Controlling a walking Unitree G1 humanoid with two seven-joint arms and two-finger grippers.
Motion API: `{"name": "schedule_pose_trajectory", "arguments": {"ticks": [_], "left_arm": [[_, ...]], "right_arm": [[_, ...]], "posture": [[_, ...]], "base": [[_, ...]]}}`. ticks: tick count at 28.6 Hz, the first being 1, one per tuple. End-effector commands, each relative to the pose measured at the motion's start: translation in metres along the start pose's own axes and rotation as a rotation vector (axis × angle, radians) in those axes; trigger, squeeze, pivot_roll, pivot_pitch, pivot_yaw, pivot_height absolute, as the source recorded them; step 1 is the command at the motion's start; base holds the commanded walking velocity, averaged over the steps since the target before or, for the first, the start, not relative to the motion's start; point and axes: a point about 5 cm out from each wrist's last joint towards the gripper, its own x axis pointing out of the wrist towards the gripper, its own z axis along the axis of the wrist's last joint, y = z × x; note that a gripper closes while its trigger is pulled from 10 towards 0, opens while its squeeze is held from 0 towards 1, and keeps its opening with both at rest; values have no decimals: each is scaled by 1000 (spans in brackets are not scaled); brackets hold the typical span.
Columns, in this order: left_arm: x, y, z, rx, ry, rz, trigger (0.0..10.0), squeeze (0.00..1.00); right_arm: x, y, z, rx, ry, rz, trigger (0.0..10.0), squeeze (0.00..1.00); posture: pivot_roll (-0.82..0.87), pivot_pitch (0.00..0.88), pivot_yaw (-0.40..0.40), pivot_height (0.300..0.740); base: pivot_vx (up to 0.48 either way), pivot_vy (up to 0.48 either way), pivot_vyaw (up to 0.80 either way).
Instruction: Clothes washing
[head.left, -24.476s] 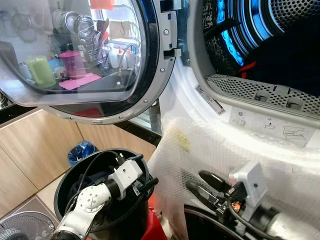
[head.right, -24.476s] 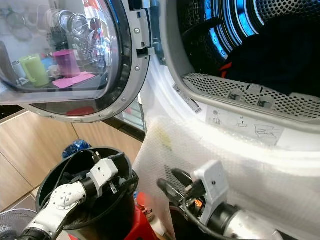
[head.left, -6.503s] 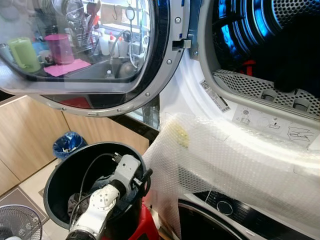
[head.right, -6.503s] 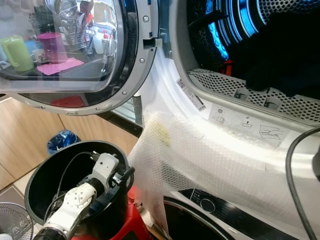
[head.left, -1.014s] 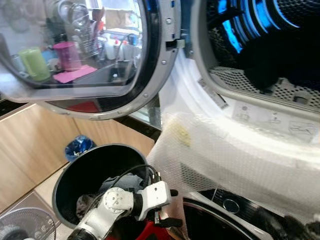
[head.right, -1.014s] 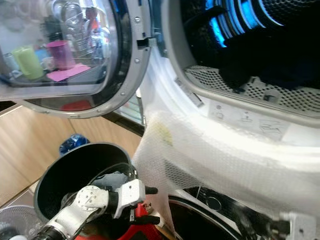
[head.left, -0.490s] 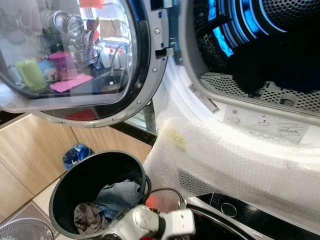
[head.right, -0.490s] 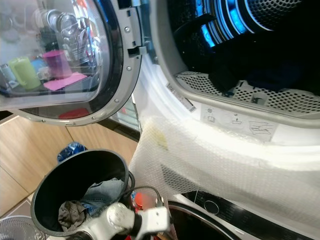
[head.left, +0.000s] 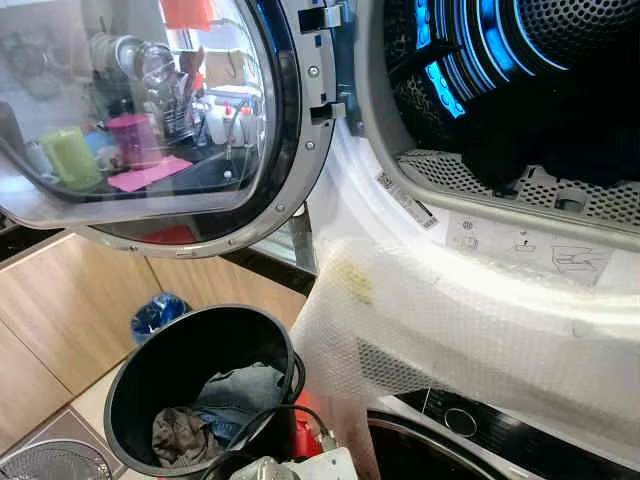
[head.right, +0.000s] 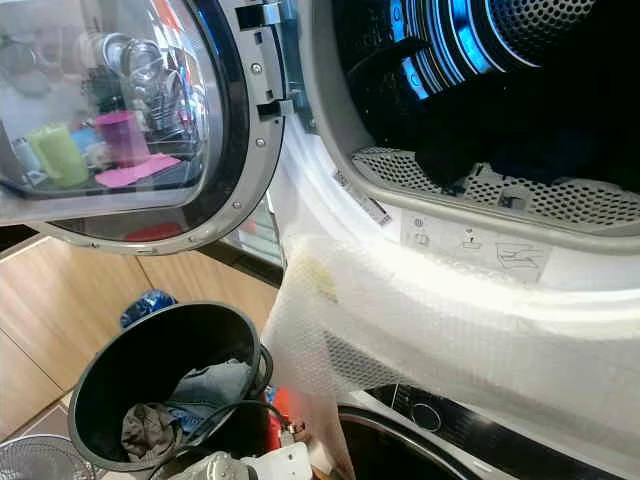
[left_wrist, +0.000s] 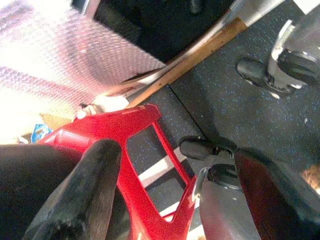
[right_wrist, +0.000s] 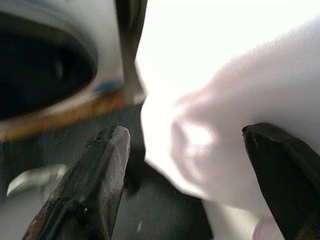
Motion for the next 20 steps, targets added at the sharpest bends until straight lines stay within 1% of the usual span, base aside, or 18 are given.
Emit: {"name": "schedule_pose_trajectory", "arguments": {"ticks": [1,2,3,6,8,10,12,14,18,20], "left_arm": [[-3,3,-9,-13,44,17,10000,0],[-2,3,-9,-22,44,20,10000,0],[-2,2,-9,-28,42,23,10000,0],[-1,1,-8,-29,42,25,10000,0],[-1,1,-8,-25,42,24,10000,0],[-1,1,-6,-18,37,20,10000,0],[0,1,-5,-13,33,20,10000,0],[0,1,-4,-12,32,24,10000,0],[0,1,-4,-12,32,24,10000,0],[0,-1,-6,-4,35,17,10000,0]], "right_arm": [[0,0,1,44,-10,-12,10000,0],[2,-3,5,104,-13,-24,10000,0],[3,-3,7,124,-13,-22,10000,0],[4,-2,10,104,-33,-20,10000,0],[4,-1,12,109,-41,-23,10000,0],[4,0,12,136,-43,-31,10000,0],[3,3,8,134,-27,-30,10000,0],[1,5,0,109,-4,-36,10000,0],[1,5,0,109,-4,-36,10000,0],[-2,8,-10,137,18,-19,10000,0]], "posture": [[-82,0,73,740],[-86,0,73,740],[-86,0,73,740],[-87,0,74,740],[-89,0,75,740],[-92,0,82,740],[-92,0,84,740],[-96,0,88,740],[-96,0,88,740],[-107,0,99,740]], "base": [[0,0,0],[0,0,0],[0,0,0],[0,0,0],[0,0,0],[0,0,0],[0,0,0],[0,0,0],[0,0,0],[0,0,0]]}}
